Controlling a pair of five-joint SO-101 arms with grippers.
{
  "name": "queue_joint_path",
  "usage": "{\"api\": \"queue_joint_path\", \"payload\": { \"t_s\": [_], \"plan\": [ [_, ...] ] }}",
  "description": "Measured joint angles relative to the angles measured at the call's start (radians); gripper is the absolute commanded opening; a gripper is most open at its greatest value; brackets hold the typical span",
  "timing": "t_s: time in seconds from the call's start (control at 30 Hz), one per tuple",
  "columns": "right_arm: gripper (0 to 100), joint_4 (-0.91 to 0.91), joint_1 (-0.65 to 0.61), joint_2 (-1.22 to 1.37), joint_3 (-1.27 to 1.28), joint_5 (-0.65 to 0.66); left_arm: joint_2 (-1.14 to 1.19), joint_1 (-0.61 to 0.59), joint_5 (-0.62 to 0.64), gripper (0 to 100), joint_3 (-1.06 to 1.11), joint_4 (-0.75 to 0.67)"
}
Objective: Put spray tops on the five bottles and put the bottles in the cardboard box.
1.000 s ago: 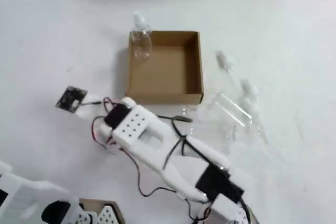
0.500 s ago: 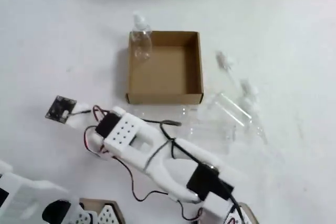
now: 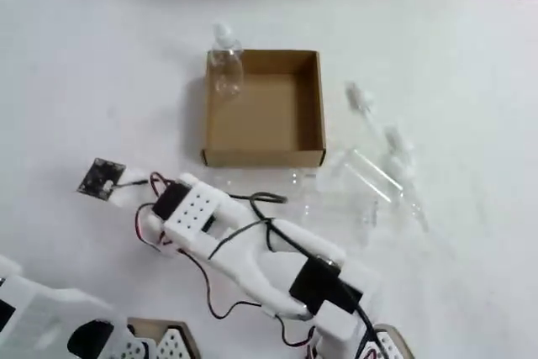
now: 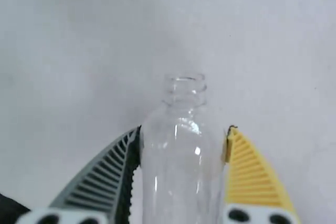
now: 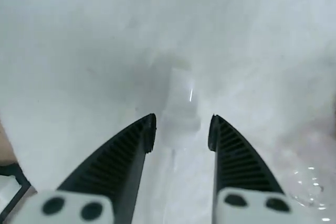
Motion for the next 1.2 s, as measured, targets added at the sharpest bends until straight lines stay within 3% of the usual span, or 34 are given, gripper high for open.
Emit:
{"api": "queue_joint_path", "payload": {
  "t_s": [0.87, 1.03, 1.2],
  "plan": [
    [14.0, -0.009, 0.002, 0.104, -0.014, -0.002, 0.000, 0.044, 0.000, 2, 0.000, 0.000],
    [1.8, -0.009, 0.006, 0.104, -0.014, -0.002, 0.000, 0.048, 0.000, 2, 0.000, 0.000],
    [1.5, -0.012, 0.008, 0.106, -0.020, -0.002, 0.000, 0.066, 0.000, 2, -0.018, 0.023]
  ]
}}
